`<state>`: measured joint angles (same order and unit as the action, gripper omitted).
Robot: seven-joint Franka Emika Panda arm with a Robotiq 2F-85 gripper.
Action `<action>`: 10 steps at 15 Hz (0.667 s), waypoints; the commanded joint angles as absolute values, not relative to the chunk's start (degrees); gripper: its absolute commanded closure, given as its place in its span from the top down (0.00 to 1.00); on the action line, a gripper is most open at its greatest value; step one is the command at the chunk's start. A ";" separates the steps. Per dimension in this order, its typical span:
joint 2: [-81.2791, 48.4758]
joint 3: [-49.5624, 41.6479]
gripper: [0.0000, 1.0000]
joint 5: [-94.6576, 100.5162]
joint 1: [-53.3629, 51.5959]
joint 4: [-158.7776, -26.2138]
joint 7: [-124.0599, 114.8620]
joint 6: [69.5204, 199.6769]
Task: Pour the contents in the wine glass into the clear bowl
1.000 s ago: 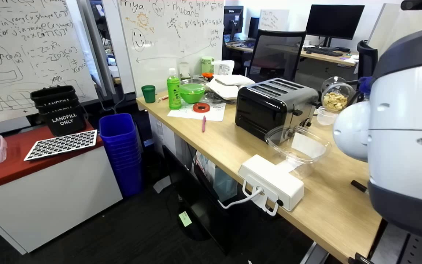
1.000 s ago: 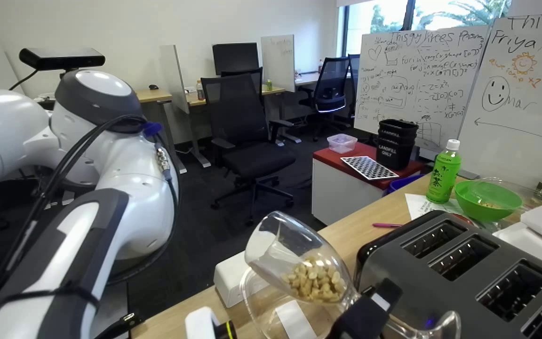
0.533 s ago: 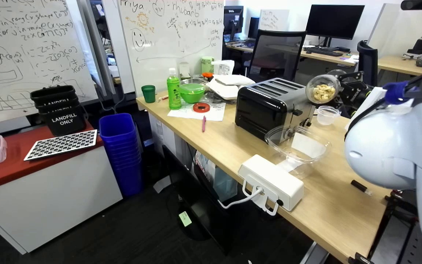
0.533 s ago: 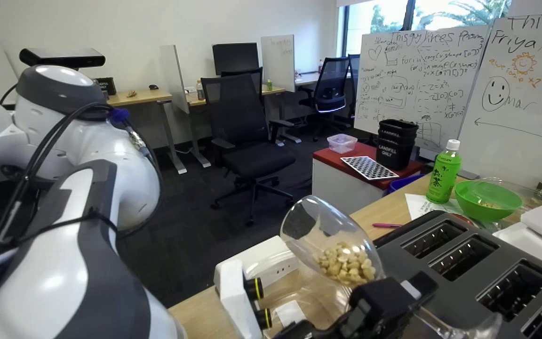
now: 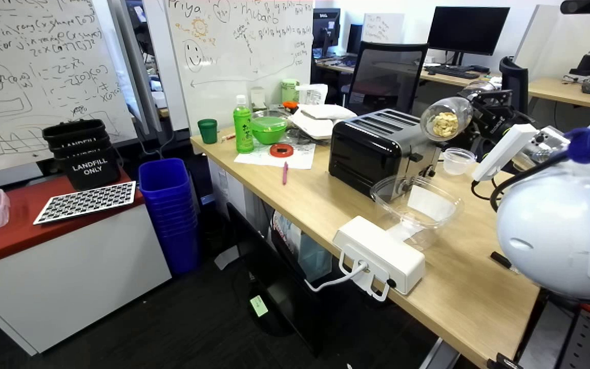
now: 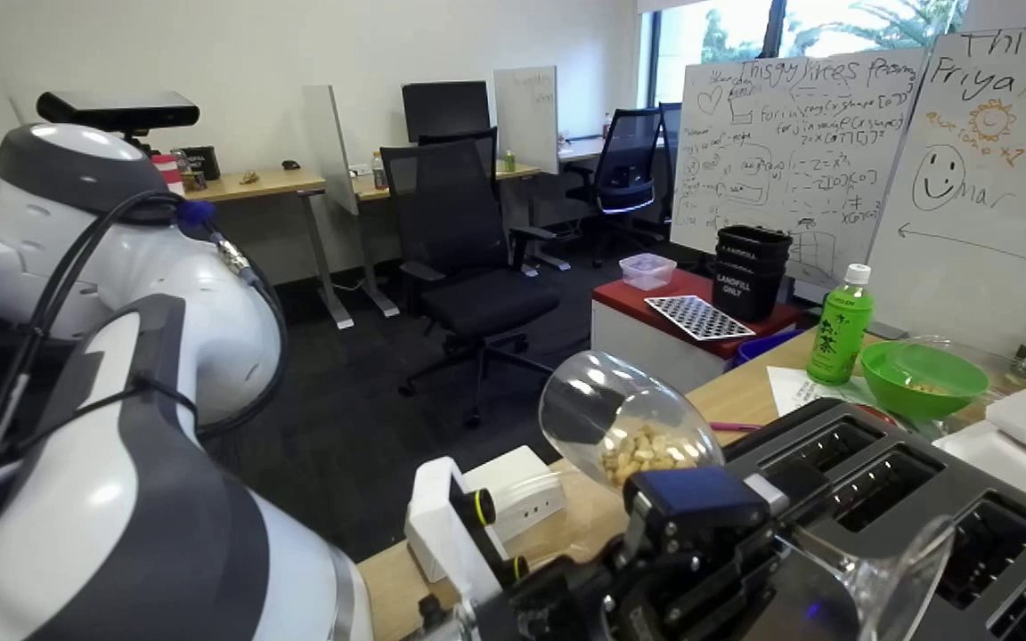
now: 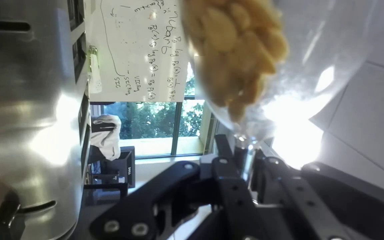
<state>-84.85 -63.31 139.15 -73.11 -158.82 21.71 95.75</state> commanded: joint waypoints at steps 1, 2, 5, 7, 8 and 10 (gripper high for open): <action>-84.85 -61.18 0.04 132.73 -73.93 -158.81 29.21 95.24; -84.85 -60.43 0.04 131.02 -74.03 -158.89 31.16 94.57; -84.85 -58.39 0.04 126.54 -74.07 -158.93 36.49 92.38; -84.85 -57.38 0.04 123.66 -74.04 -158.94 39.65 90.68; -84.85 -56.93 0.04 121.93 -73.96 -158.91 41.43 89.47; -84.85 -56.17 0.04 118.72 -73.70 -158.70 44.81 86.91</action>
<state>-84.85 -57.25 122.86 -74.02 -158.81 40.41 90.24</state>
